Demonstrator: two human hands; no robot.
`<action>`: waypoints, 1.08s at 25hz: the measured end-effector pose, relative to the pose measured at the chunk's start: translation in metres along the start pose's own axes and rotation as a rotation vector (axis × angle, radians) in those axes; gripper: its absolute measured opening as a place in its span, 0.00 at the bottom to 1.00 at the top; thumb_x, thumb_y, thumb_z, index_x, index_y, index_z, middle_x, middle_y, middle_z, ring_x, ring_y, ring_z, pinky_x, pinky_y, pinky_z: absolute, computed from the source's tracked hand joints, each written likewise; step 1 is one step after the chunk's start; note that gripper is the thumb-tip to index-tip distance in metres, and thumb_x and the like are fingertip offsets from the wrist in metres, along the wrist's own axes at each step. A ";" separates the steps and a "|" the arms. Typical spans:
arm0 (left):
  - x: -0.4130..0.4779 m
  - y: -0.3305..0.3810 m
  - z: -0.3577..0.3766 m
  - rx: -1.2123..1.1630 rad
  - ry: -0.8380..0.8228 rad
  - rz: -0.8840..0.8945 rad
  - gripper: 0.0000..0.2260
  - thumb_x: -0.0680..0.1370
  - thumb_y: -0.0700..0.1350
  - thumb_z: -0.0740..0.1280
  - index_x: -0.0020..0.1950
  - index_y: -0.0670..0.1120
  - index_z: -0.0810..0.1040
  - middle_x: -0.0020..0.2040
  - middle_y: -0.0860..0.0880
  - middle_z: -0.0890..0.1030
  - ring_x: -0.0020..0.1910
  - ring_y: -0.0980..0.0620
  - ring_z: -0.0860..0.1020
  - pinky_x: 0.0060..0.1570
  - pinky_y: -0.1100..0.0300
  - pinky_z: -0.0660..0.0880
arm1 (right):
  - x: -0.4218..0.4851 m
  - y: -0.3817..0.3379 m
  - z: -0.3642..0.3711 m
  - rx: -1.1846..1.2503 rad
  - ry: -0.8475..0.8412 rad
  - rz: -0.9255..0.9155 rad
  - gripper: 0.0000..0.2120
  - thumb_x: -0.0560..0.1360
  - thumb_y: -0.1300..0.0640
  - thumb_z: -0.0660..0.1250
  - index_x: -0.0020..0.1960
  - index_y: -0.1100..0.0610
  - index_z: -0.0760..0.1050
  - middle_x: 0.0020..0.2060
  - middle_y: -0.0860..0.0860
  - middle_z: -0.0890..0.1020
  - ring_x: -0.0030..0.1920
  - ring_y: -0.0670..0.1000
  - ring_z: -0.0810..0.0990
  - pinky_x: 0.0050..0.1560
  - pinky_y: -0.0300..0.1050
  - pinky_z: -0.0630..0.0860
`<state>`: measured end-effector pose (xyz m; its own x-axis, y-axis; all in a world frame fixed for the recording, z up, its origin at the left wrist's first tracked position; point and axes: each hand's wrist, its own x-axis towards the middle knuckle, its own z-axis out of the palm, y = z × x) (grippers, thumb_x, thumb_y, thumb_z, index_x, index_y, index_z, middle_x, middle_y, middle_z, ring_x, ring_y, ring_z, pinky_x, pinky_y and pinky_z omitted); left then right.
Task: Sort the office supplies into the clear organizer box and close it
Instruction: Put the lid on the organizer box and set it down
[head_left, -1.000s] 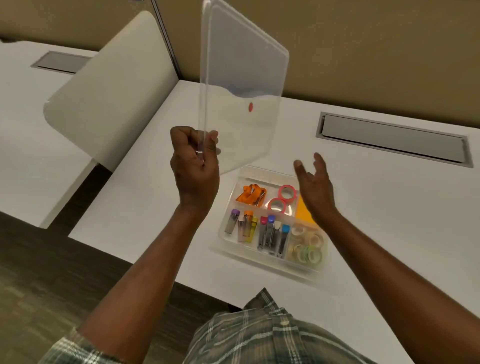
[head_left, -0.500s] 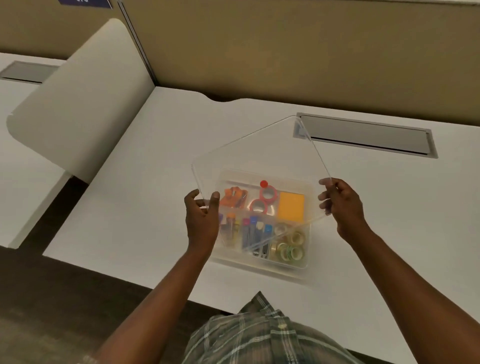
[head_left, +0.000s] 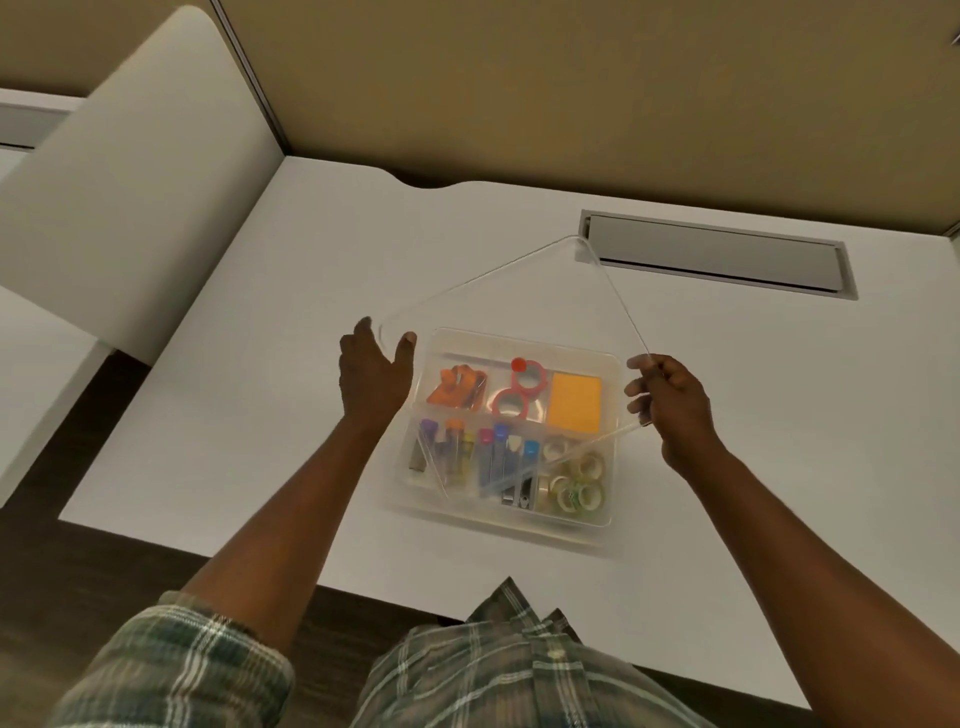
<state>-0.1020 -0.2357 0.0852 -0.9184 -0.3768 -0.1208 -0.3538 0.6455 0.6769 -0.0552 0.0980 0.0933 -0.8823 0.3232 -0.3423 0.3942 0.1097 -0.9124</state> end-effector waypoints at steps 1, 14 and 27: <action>-0.001 0.001 0.001 -0.074 -0.035 -0.079 0.30 0.79 0.60 0.63 0.74 0.44 0.66 0.67 0.40 0.74 0.64 0.42 0.75 0.63 0.47 0.73 | -0.002 0.004 0.004 0.062 0.026 0.048 0.10 0.83 0.54 0.58 0.53 0.54 0.77 0.37 0.52 0.80 0.32 0.50 0.76 0.32 0.42 0.70; -0.047 -0.040 0.030 -0.004 0.020 -0.070 0.13 0.82 0.45 0.61 0.46 0.39 0.82 0.46 0.42 0.76 0.44 0.43 0.78 0.41 0.58 0.69 | -0.049 0.081 0.038 -0.495 0.208 -0.023 0.24 0.82 0.44 0.52 0.66 0.59 0.75 0.57 0.60 0.76 0.57 0.58 0.77 0.54 0.49 0.72; -0.066 -0.069 0.029 0.015 0.004 -0.113 0.09 0.81 0.44 0.64 0.55 0.43 0.82 0.50 0.41 0.80 0.46 0.45 0.78 0.44 0.60 0.68 | -0.077 0.120 0.023 -0.322 0.098 0.198 0.18 0.82 0.47 0.59 0.70 0.48 0.73 0.63 0.52 0.79 0.59 0.58 0.79 0.62 0.58 0.76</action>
<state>-0.0220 -0.2361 0.0248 -0.8721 -0.4498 -0.1929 -0.4573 0.6088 0.6482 0.0536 0.0645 0.0049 -0.7581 0.4547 -0.4676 0.6291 0.3207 -0.7081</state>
